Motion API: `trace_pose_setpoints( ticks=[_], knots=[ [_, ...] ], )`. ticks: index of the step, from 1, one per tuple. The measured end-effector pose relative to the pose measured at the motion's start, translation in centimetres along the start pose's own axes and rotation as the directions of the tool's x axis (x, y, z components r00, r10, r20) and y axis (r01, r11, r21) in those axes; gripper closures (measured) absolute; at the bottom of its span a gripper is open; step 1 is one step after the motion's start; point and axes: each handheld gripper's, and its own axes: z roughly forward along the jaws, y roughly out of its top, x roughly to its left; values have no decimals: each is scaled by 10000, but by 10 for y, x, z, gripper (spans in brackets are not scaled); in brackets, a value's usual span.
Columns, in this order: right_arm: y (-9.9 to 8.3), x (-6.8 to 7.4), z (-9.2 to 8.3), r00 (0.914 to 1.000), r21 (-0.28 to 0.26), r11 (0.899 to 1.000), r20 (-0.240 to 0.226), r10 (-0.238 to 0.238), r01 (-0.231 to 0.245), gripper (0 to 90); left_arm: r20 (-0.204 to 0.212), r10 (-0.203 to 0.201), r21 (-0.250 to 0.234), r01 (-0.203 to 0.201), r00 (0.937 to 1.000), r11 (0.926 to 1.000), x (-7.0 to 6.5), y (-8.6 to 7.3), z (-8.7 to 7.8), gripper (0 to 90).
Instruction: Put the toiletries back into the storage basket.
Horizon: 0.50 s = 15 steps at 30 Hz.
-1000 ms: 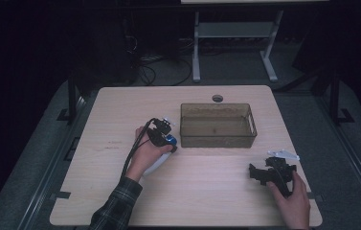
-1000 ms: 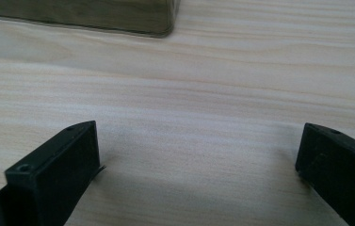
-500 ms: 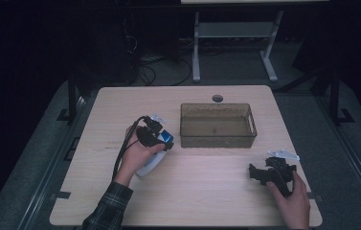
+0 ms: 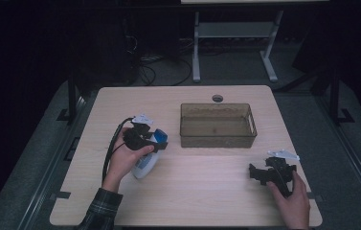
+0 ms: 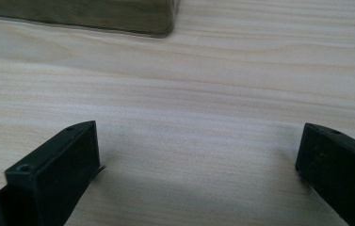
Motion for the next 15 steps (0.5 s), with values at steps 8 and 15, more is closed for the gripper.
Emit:
trace_pose_setpoints(
  ticks=[8,15],
  knots=[
    [0,0,0,10000,5,10000,2,-12,12,0,628,66,-984,-4,9980,9951,3,-2,-26,371],
    [0,0,0,10000,4,10000,4,-12,12,0,885,439,-1626,-291,9951,9863,3,-5,-37,372]
  ],
)
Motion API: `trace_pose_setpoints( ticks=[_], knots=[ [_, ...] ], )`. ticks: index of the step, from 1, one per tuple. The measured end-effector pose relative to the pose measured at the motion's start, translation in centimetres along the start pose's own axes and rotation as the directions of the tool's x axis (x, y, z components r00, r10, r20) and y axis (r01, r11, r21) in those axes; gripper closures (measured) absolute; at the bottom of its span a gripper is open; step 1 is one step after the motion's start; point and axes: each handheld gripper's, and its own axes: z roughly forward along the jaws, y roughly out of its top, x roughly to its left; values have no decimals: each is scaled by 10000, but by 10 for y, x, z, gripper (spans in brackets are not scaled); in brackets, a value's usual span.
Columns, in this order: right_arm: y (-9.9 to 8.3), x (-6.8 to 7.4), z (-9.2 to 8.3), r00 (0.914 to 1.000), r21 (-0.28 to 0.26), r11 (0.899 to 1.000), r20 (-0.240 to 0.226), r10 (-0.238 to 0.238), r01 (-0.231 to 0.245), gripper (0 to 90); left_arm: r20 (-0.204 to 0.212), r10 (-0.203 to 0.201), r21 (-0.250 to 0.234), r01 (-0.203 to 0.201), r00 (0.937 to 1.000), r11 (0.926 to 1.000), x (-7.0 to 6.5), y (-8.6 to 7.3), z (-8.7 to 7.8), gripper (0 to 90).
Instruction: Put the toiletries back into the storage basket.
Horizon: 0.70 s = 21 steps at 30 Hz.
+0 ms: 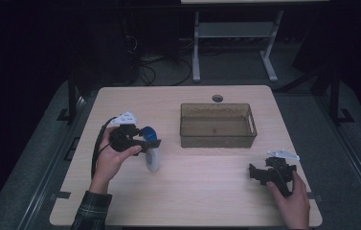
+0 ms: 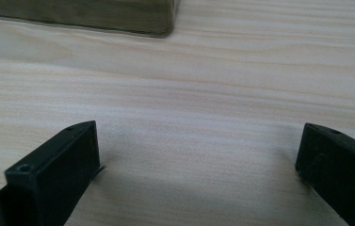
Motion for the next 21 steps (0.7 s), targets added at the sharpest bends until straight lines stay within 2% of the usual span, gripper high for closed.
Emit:
trace_pose_setpoints(
  ticks=[4,11,14,19,21],
  knots=[
    [0,0,0,10000,-2,10000,-1,10,-10,0,289,144,-471,-130,9995,9988,1,-2,-3,372],
    [0,0,0,10000,-5,10000,7,20,-20,0,235,99,-843,-79,9997,9964,3,-1,-9,371],
    [0,0,0,10000,-7,10000,4,31,-31,0,194,83,-1163,-60,9998,9932,3,4,-11,371],
    [0,0,0,10000,-8,10000,-10,13,-13,0,273,101,-1352,-63,9996,9908,5,10,-11,371],
    [0,0,0,10000,-1,10000,1,19,-19,0,341,136,-1514,-83,9993,9884,6,17,-12,371]
  ],
)
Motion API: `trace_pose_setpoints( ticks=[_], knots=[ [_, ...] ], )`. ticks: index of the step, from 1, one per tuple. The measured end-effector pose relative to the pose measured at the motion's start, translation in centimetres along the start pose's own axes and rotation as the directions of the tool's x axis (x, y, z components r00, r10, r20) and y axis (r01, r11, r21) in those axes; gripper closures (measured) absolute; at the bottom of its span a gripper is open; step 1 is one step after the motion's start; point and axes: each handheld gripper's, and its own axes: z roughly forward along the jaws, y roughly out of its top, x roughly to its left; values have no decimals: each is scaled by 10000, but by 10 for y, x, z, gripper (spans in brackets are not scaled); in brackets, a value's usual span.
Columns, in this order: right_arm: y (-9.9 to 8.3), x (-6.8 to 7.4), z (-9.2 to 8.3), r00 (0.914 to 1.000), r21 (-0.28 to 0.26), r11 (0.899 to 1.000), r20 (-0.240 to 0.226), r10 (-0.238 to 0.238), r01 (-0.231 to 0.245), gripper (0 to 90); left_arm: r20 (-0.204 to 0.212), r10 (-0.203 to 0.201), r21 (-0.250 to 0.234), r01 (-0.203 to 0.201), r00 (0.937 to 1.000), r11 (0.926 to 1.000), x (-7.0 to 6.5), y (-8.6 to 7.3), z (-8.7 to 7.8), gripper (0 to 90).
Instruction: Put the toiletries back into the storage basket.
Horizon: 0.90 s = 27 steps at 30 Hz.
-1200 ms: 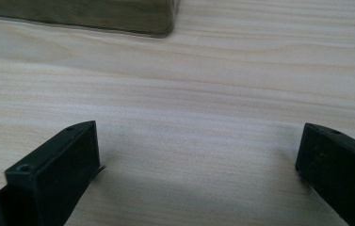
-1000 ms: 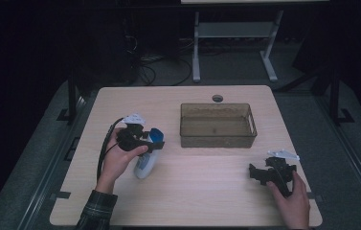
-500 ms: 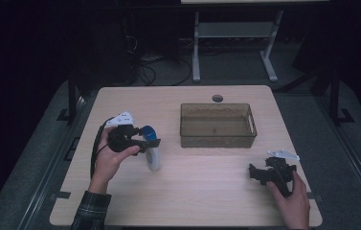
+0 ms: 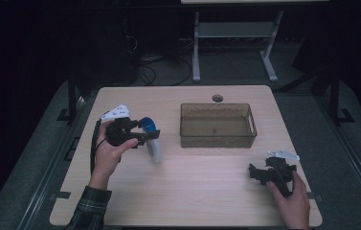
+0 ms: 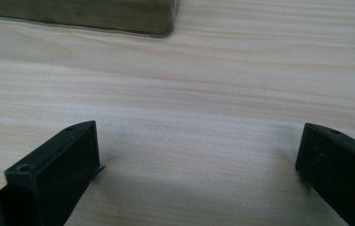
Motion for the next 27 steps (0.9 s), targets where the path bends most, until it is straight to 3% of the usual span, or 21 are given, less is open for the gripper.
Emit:
trace_pose_setpoints(
  ticks=[17,27],
  knots=[
    [0,0,0,10000,-3,10000,1,3,-3,0,341,445,-547,-426,9984,9976,-6,43,18,371],
    [0,0,0,10000,-2,10000,-16,-5,5,0,338,521,-663,-498,9981,9966,-8,56,33,371]
  ],
)
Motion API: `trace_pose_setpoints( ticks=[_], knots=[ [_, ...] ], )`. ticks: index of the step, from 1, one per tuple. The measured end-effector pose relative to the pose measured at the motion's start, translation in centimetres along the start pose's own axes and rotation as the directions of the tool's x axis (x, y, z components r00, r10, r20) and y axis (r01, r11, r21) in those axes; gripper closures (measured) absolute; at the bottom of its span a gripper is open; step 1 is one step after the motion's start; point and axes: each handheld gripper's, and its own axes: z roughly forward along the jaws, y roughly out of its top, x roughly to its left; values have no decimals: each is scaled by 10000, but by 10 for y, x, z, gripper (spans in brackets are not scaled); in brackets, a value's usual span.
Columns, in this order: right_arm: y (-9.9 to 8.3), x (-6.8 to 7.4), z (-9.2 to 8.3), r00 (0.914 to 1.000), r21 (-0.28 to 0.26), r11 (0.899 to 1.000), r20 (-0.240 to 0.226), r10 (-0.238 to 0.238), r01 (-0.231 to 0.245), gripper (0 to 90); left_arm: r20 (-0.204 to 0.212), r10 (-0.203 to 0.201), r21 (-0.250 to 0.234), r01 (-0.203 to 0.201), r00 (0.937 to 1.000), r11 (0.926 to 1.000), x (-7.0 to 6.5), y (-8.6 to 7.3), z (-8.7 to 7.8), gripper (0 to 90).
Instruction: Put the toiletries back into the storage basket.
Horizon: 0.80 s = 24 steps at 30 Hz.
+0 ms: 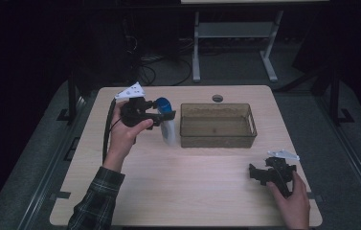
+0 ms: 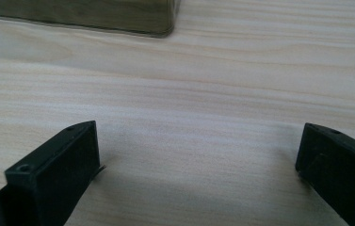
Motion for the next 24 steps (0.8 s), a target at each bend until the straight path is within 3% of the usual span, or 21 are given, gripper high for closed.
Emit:
trace_pose_setpoints(
  ticks=[24],
  knots=[
    [0,0,0,10000,4,10000,-19,-27,27,0,-253,90,-146,-93,9996,9999,4,22,43,371]
  ],
)
